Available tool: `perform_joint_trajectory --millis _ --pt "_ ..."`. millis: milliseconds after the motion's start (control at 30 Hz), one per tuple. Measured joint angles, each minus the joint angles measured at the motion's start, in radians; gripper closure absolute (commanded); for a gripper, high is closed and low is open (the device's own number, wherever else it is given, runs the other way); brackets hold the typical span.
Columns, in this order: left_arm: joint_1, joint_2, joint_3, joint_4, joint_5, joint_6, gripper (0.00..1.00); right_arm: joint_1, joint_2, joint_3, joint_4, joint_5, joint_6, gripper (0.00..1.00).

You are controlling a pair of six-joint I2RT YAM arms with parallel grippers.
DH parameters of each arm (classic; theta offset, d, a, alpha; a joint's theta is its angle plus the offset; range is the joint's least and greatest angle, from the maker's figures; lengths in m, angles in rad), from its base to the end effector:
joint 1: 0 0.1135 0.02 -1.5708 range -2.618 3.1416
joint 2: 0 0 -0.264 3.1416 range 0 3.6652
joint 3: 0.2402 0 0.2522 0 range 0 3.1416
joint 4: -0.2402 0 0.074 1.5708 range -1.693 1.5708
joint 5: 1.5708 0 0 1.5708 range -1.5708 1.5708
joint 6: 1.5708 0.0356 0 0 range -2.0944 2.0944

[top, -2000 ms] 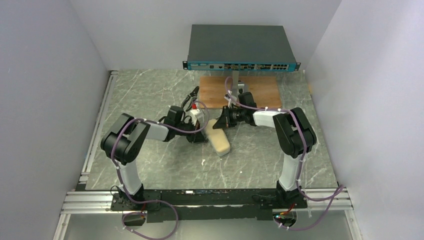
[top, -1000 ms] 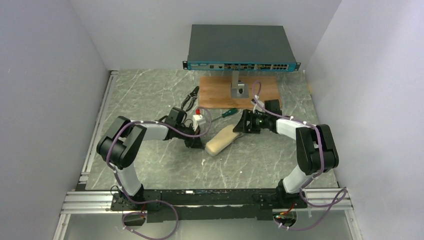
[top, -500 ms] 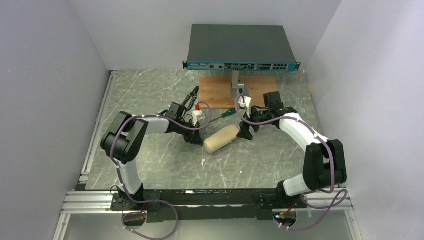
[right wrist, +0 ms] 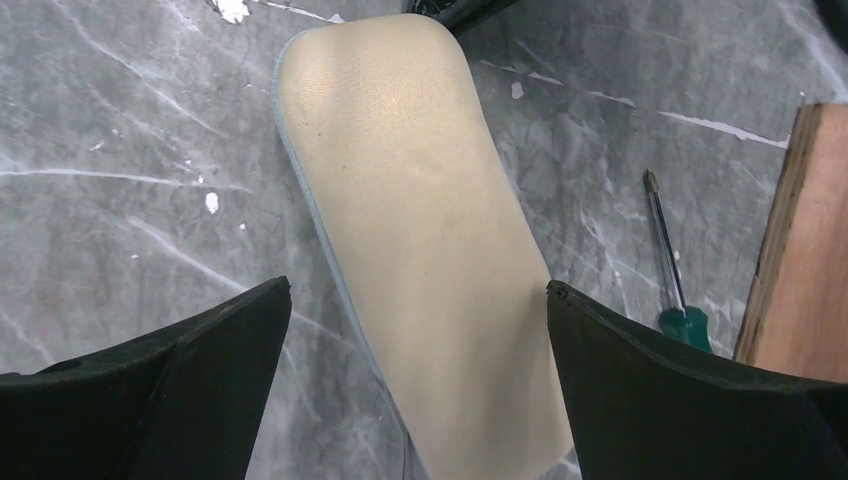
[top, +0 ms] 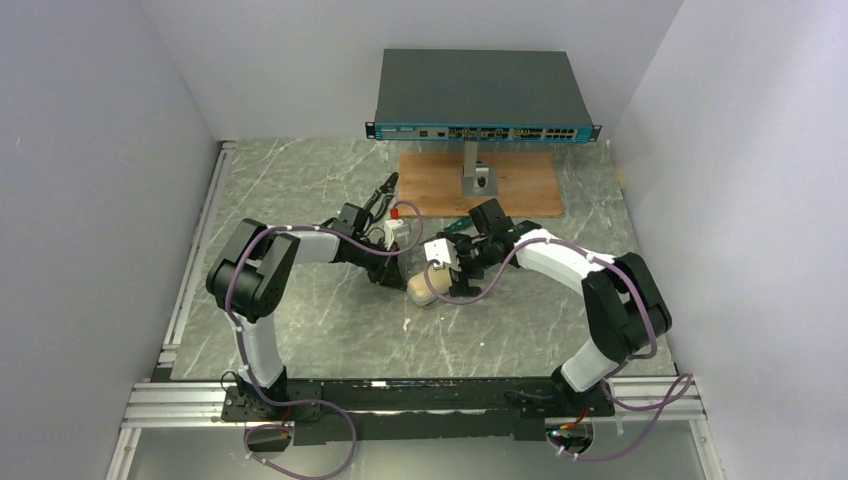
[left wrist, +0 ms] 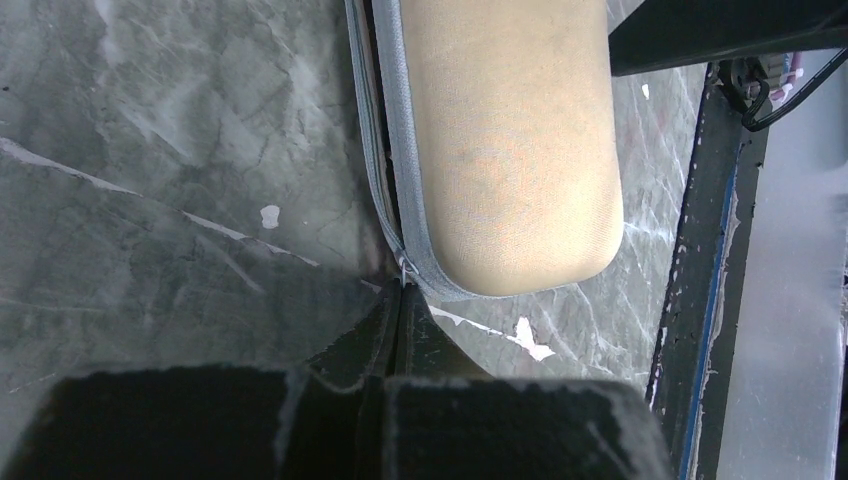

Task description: Open the umbrella

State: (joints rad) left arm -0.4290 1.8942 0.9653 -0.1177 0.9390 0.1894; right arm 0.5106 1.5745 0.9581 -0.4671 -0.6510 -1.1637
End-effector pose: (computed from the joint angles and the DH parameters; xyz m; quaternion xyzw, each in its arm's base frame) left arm 0.3029 -0.1701 0.1213 0.3738 0.7848 -0.4615 0.1772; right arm 0.2542 0.1671 0.1944 -0.7346 0.5584 0.2206 0.3160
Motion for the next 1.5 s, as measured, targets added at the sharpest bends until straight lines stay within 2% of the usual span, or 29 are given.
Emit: perform_joint_trajectory --millis 100,233,367,467,700,833,933,967,1033,1100,1333,1500 --pt "0.001 0.001 0.0 0.0 0.001 -0.002 1.0 0.008 0.041 -0.002 0.036 0.009 -0.014 0.08" --pt "0.004 0.0 -0.004 0.006 0.006 -0.017 1.0 0.008 0.058 -0.029 0.112 0.027 -0.019 0.29" --pt "0.007 -0.036 -0.051 0.039 0.013 -0.037 1.0 0.011 0.023 -0.107 0.219 0.046 0.003 0.4" --pt "0.007 -0.087 -0.101 0.059 0.014 -0.056 1.0 0.017 -0.005 -0.157 0.28 0.063 0.019 0.44" --pt "0.006 -0.132 -0.198 0.163 0.024 -0.132 1.0 0.04 -0.007 -0.168 0.33 0.114 0.117 0.46" --pt "0.003 -0.125 -0.209 0.208 0.037 -0.185 1.0 0.049 0.024 -0.122 0.319 0.144 0.222 0.45" --pt "0.005 -0.098 -0.209 0.254 0.046 -0.231 1.0 0.059 0.026 -0.117 0.325 0.171 0.28 0.4" --pt "0.005 -0.094 -0.209 0.267 0.048 -0.239 1.0 0.061 0.024 -0.117 0.327 0.177 0.295 0.35" --pt "0.01 -0.085 -0.209 0.295 0.053 -0.265 1.0 0.06 0.018 -0.116 0.321 0.18 0.321 0.18" --pt "0.017 -0.078 -0.209 0.314 0.062 -0.285 1.0 0.052 0.008 -0.106 0.282 0.162 0.345 0.11" --pt "0.047 -0.039 -0.175 0.291 0.066 -0.283 1.0 -0.012 -0.01 -0.002 0.008 0.035 0.356 0.03" --pt "0.055 -0.031 -0.157 0.288 0.064 -0.28 1.0 -0.046 0.026 0.066 -0.037 0.02 0.37 0.04"
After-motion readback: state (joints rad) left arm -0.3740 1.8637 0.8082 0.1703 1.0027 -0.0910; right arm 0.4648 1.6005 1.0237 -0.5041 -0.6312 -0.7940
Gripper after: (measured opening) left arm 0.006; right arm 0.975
